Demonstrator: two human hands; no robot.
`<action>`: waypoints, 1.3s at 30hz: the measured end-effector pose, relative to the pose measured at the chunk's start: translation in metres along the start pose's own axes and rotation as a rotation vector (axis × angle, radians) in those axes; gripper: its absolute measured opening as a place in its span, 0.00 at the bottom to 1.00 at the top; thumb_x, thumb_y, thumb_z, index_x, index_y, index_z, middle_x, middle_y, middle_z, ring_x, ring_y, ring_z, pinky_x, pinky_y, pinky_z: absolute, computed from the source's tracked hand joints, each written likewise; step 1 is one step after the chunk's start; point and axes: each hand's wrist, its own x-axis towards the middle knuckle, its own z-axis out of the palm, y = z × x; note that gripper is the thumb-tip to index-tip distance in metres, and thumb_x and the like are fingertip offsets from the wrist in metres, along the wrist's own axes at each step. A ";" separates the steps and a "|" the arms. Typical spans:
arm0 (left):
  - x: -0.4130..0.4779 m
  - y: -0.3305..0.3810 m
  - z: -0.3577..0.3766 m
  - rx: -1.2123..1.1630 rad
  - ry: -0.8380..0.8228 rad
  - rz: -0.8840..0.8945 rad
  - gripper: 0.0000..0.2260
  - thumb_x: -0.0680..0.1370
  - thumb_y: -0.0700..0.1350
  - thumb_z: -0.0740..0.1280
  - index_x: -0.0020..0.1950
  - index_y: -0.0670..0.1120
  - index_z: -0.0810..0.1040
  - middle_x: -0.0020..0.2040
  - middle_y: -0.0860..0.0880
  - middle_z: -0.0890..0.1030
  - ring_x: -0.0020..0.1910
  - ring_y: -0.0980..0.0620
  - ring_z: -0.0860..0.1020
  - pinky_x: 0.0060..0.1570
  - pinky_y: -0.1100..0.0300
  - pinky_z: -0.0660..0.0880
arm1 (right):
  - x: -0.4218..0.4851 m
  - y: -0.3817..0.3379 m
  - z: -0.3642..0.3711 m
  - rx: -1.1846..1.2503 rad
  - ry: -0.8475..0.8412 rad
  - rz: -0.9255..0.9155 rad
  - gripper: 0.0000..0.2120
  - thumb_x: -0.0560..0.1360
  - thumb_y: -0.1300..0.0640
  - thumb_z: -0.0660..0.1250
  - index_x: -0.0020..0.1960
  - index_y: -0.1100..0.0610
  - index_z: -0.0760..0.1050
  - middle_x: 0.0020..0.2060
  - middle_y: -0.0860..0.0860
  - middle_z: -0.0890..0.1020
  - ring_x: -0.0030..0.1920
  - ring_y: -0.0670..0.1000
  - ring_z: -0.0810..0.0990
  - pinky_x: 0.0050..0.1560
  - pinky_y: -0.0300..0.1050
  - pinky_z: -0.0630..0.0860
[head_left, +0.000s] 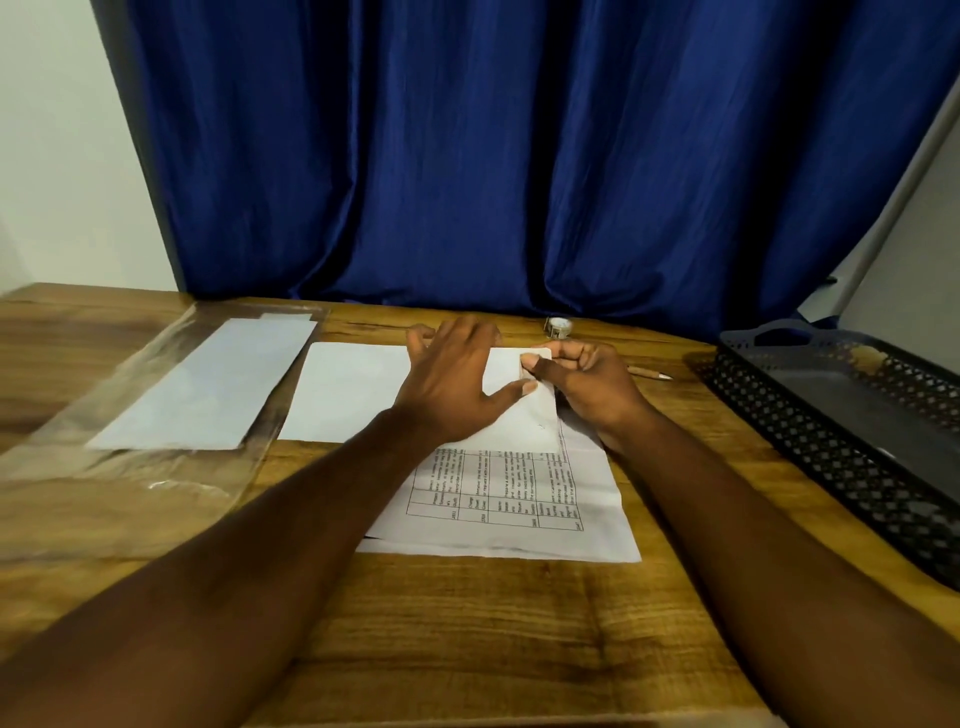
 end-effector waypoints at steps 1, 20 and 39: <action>0.000 0.001 -0.002 0.023 0.020 0.002 0.30 0.77 0.72 0.60 0.69 0.52 0.72 0.67 0.51 0.73 0.66 0.49 0.71 0.67 0.43 0.61 | 0.000 -0.002 -0.001 -0.008 0.033 0.003 0.11 0.80 0.62 0.73 0.60 0.67 0.82 0.50 0.63 0.88 0.43 0.56 0.88 0.40 0.46 0.86; 0.001 -0.005 -0.004 -0.793 0.286 -0.570 0.27 0.78 0.65 0.69 0.64 0.45 0.72 0.54 0.48 0.82 0.52 0.49 0.82 0.57 0.45 0.81 | 0.008 -0.007 0.002 0.366 0.342 0.056 0.11 0.80 0.70 0.67 0.55 0.56 0.74 0.59 0.61 0.84 0.53 0.57 0.85 0.46 0.50 0.85; 0.002 0.013 -0.011 -1.166 -0.066 -0.493 0.16 0.81 0.51 0.71 0.67 0.48 0.80 0.59 0.49 0.86 0.51 0.51 0.86 0.48 0.55 0.84 | -0.010 -0.016 0.006 -0.067 0.155 0.010 0.06 0.83 0.55 0.70 0.57 0.55 0.83 0.49 0.54 0.90 0.51 0.58 0.89 0.53 0.62 0.86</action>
